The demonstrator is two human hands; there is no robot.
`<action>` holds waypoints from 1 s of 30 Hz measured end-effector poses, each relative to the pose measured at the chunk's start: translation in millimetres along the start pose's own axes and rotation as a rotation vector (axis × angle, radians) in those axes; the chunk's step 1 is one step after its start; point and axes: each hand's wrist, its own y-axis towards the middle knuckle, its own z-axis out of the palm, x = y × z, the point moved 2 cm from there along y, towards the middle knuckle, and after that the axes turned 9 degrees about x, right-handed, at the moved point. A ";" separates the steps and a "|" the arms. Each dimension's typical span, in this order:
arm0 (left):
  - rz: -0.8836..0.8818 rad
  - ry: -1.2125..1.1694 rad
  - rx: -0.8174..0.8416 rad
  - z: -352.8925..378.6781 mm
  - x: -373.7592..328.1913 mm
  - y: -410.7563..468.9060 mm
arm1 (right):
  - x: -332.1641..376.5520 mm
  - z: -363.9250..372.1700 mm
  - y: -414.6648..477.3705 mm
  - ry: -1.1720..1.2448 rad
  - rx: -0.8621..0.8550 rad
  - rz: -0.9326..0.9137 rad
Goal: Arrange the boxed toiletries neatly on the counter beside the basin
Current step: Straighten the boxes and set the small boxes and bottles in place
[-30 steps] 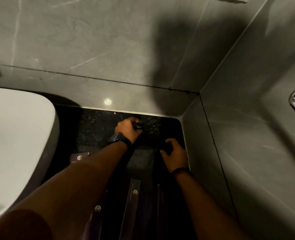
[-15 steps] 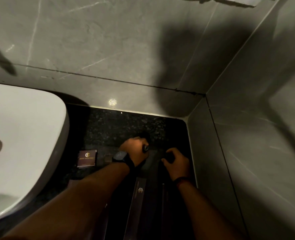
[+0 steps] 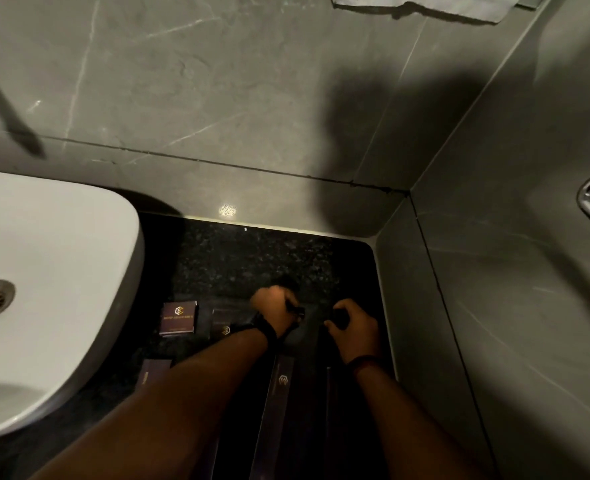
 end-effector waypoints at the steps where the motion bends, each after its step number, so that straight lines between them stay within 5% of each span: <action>1: 0.019 0.141 0.001 2.5 3.1 0.8 | 0.3 0.0 0.1 -0.005 0.005 -0.004; 5: 0.098 0.255 -0.001 -1.9 7.3 0.9 | 0.7 -1.4 0.5 -0.019 0.027 -0.015; 12: 0.204 -0.211 -0.130 -3.7 -11.9 -22.8 | 1.9 -2.8 0.3 -0.041 0.083 -0.001; 21: 0.136 -0.119 -0.027 0.9 -6.1 -27.4 | 9.3 -2.7 0.6 -0.072 0.091 -0.045; 26: 0.054 -0.114 -0.124 -1.6 9.7 -52.5 | 5.6 -11.0 -35.7 -0.073 -0.065 0.021; 30: -0.006 -0.019 -0.033 -6.5 14.4 -90.5 | -0.8 -21.3 -74.9 -0.053 -0.102 0.089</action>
